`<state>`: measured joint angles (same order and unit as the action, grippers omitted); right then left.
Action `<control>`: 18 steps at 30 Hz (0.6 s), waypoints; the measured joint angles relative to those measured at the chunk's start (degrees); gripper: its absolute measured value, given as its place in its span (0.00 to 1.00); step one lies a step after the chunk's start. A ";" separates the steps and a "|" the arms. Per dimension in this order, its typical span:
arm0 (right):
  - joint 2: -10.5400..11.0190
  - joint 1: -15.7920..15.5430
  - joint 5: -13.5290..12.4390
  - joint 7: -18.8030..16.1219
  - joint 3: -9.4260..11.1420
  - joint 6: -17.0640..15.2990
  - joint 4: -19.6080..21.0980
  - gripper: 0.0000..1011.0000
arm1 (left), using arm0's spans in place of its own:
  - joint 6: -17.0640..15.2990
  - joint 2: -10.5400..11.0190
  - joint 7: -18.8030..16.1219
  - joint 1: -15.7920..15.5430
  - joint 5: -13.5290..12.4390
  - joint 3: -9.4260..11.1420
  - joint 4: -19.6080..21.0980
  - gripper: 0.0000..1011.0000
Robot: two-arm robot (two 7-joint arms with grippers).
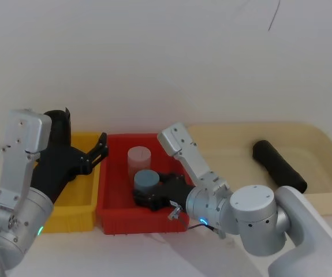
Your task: Pick up the garbage bag with the one hand and transfer it to the other hand.
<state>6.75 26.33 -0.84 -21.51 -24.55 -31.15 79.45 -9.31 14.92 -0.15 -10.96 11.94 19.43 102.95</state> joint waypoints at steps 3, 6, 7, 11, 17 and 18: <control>0.01 0.01 -0.58 -0.52 0.24 -0.88 0.18 0.71 | 0.00 0.00 0.00 0.00 0.00 0.00 0.00 0.99; 0.04 0.00 -1.13 -0.93 0.54 -1.66 0.46 0.66 | 0.00 0.00 0.00 0.00 0.00 0.00 0.00 0.99; 0.05 -0.05 -1.29 -1.05 0.67 -1.83 0.59 0.66 | 0.00 0.00 0.00 0.00 -0.01 0.00 0.00 0.99; 0.10 -0.33 -2.22 -1.65 1.13 -2.67 1.32 0.66 | 0.00 0.00 0.00 0.00 0.00 0.00 0.00 0.99; 0.08 -1.01 -4.05 -2.54 2.35 -3.61 3.52 0.66 | 0.00 0.00 0.00 0.00 0.00 0.00 0.00 0.99; 0.06 -1.18 -4.57 -2.73 2.75 -3.80 4.14 0.66 | 0.00 0.00 0.00 0.00 -0.01 0.00 0.00 0.99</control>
<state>6.80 25.15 -5.41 -24.24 -21.80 -34.95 83.59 -9.31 14.92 -0.15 -10.96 11.93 19.44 102.95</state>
